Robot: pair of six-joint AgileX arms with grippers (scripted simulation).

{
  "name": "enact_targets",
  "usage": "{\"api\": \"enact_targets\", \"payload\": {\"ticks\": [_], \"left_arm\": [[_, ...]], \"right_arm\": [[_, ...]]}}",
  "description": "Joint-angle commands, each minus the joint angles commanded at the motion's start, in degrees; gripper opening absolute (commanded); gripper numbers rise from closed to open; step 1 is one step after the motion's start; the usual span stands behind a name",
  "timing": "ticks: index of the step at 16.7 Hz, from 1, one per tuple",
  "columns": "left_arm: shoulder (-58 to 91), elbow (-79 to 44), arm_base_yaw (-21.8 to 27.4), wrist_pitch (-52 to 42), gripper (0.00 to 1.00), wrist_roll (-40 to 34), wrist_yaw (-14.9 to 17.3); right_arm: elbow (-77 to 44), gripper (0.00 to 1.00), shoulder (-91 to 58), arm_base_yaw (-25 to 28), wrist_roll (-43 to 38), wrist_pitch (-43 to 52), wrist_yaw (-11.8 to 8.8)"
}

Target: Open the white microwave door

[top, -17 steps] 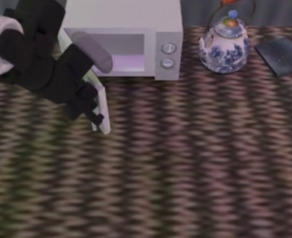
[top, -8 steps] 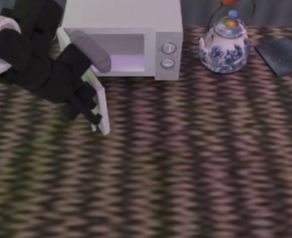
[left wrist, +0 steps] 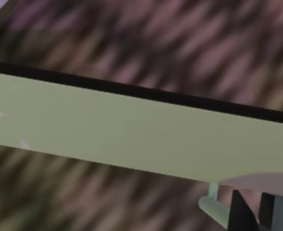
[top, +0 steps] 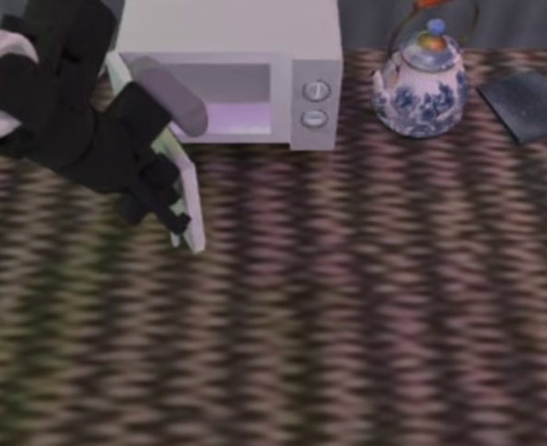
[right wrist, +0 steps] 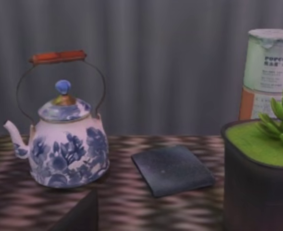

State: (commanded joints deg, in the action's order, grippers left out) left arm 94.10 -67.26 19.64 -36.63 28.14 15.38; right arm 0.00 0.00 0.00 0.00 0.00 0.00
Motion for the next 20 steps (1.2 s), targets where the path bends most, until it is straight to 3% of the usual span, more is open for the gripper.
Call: {"api": "enact_targets", "payload": {"ticks": [11,20], "left_arm": [[0.19,0.12,0.06,-0.11,0.00,0.11,0.28],[0.05,0.29,-4.42,-4.11,0.00,11.07,4.67]], "right_arm": [[0.00,1.00,0.00,0.00,0.00,0.00,0.00],[0.00,1.00,0.00,0.00,0.00,0.00,0.00]]}}
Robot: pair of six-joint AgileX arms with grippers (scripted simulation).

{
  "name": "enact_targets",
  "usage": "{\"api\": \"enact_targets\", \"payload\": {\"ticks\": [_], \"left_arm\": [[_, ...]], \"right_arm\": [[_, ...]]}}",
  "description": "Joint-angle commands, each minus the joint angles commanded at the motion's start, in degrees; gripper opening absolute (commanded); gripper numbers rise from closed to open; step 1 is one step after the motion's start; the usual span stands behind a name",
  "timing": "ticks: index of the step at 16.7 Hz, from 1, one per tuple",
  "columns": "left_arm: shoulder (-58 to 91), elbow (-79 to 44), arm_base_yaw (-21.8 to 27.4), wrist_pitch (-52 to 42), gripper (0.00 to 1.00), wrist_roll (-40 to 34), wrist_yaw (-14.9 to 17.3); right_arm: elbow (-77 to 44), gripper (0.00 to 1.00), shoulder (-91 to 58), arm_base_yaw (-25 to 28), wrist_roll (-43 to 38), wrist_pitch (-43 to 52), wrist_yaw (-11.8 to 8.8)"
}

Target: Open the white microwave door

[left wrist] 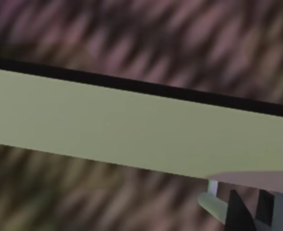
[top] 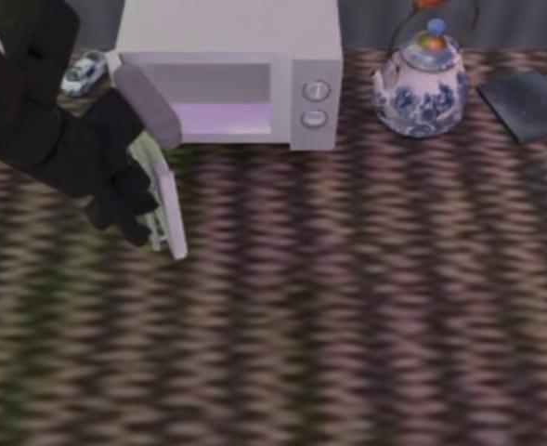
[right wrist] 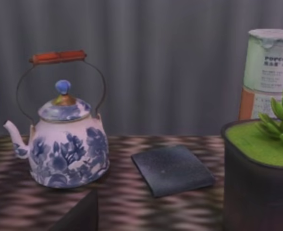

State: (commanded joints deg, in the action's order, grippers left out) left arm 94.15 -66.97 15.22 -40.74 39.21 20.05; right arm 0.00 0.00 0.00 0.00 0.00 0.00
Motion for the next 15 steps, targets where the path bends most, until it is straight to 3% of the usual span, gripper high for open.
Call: {"api": "enact_targets", "payload": {"ticks": [15], "left_arm": [[-0.55,-0.20,-0.75,-0.19,0.00,1.35,0.77]], "right_arm": [[0.00,1.00,0.00,0.00,0.00,0.00,0.00]]}}
